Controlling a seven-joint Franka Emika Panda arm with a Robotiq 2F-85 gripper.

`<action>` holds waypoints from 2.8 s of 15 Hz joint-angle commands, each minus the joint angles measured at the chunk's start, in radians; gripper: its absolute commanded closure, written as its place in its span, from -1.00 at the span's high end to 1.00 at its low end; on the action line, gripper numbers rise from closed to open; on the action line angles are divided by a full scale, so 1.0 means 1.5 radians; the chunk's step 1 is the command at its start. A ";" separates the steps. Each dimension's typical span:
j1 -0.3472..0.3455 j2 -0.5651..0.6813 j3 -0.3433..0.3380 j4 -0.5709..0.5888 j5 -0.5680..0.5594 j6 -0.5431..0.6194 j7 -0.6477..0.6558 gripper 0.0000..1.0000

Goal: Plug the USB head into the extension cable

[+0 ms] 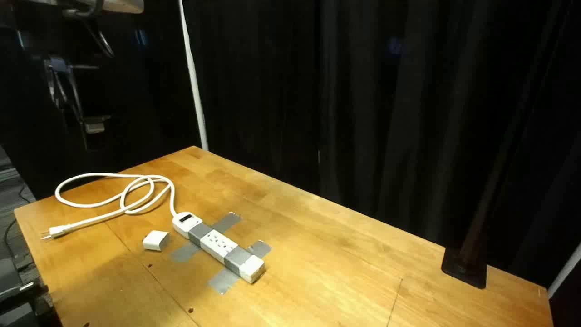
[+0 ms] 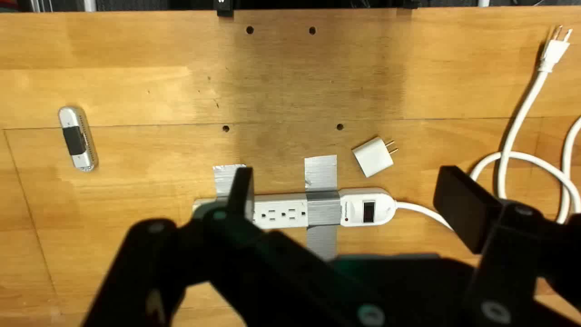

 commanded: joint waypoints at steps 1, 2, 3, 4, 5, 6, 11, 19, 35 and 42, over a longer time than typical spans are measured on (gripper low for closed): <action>0.006 0.000 -0.005 0.002 -0.002 -0.001 0.002 1.00; 0.006 0.000 -0.005 0.003 -0.002 -0.001 0.002 1.00; 0.006 -0.001 -0.005 0.004 -0.002 -0.001 0.002 1.00; 0.006 -0.001 -0.005 0.004 -0.002 -0.001 0.002 1.00; 0.006 -0.001 -0.005 0.004 -0.002 -0.001 0.002 1.00; 0.006 -0.001 -0.005 0.004 -0.002 -0.001 0.002 1.00; 0.006 -0.001 -0.005 0.004 -0.002 -0.001 0.002 1.00; 0.006 -0.001 -0.005 0.004 -0.002 -0.001 0.002 1.00; 0.006 0.144 0.006 -0.025 0.026 0.259 0.110 1.00; 0.053 0.373 0.008 0.009 0.197 0.346 0.059 1.00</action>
